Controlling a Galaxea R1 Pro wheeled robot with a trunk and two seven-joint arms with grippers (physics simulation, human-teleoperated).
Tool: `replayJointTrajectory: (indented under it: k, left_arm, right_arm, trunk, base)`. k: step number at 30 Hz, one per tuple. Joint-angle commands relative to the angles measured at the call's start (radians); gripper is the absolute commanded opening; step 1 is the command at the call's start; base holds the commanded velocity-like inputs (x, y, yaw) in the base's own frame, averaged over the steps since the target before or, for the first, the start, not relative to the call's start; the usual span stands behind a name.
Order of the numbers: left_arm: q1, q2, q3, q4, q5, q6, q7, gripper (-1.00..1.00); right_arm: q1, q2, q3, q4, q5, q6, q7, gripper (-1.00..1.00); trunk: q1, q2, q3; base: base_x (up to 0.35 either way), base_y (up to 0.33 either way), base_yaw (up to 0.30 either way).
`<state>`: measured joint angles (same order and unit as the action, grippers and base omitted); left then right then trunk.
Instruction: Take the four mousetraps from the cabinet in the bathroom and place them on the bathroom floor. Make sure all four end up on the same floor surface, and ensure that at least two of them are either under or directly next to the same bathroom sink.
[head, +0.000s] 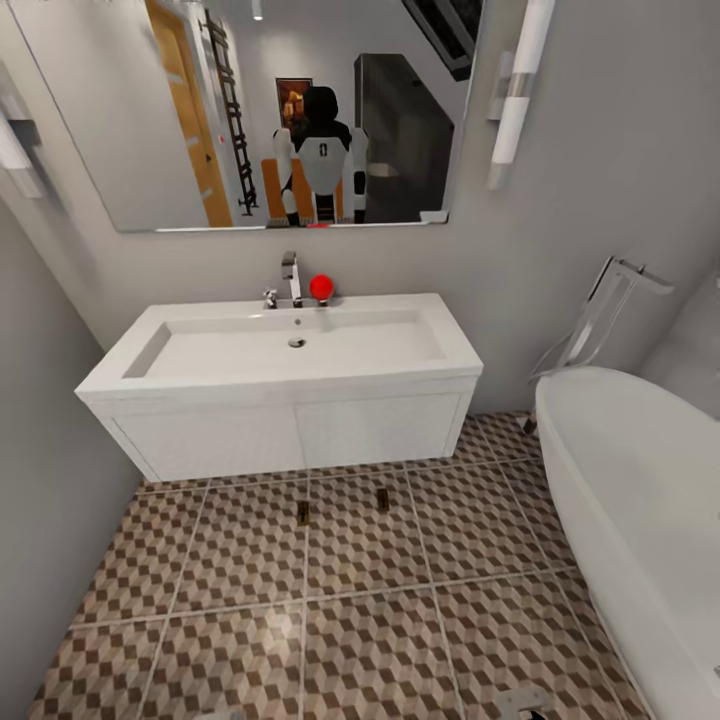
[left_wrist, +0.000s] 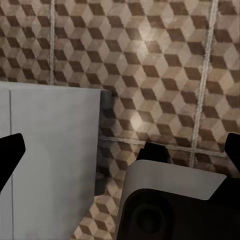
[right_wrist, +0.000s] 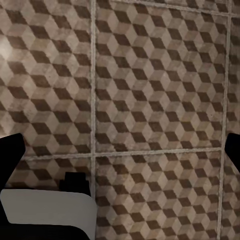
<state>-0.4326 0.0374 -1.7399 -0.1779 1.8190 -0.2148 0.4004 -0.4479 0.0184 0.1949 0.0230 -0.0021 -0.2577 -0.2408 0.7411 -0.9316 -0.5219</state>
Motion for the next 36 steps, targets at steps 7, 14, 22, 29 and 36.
replayJointTrajectory:
  k: [7,14,22,29,36]
  left_arm:
    - [0.000,0.002,0.000,0.001,-0.001,0.000,0.000,1.00]
    - [0.000,0.002,0.000,0.001,-0.001,0.000,0.000,1.00]
    - [0.000,0.003,0.000,0.001,-0.001,0.000,0.000,1.00]
    - [0.000,0.004,0.000,0.001,-0.001,0.000,0.000,1.00]
    - [0.000,0.004,0.000,0.001,0.000,0.000,0.000,1.00]
  right_arm:
    - [0.000,0.000,0.000,0.000,-0.001,0.000,0.001,1.00]
    - [0.000,-0.001,-0.001,0.000,-0.002,0.000,0.001,1.00]
    - [0.000,-0.002,-0.001,0.000,-0.004,0.000,0.001,1.00]
    - [0.000,-0.002,-0.001,0.000,-0.004,0.000,0.001,1.00]
    - [0.000,-0.001,0.000,0.000,-0.004,0.000,0.001,1.00]
  trunk:
    - [0.000,0.000,0.011]
    - [0.000,0.000,0.021]
    - [0.000,0.000,0.031]
    - [0.000,0.000,0.040]
    - [0.000,0.000,0.049]
  base:
    - [0.000,0.000,-0.143]
    - [0.000,0.000,-0.193]
    - [0.000,0.000,-0.207]
    - [0.000,0.000,-0.208]
    - [0.000,0.000,-0.207]
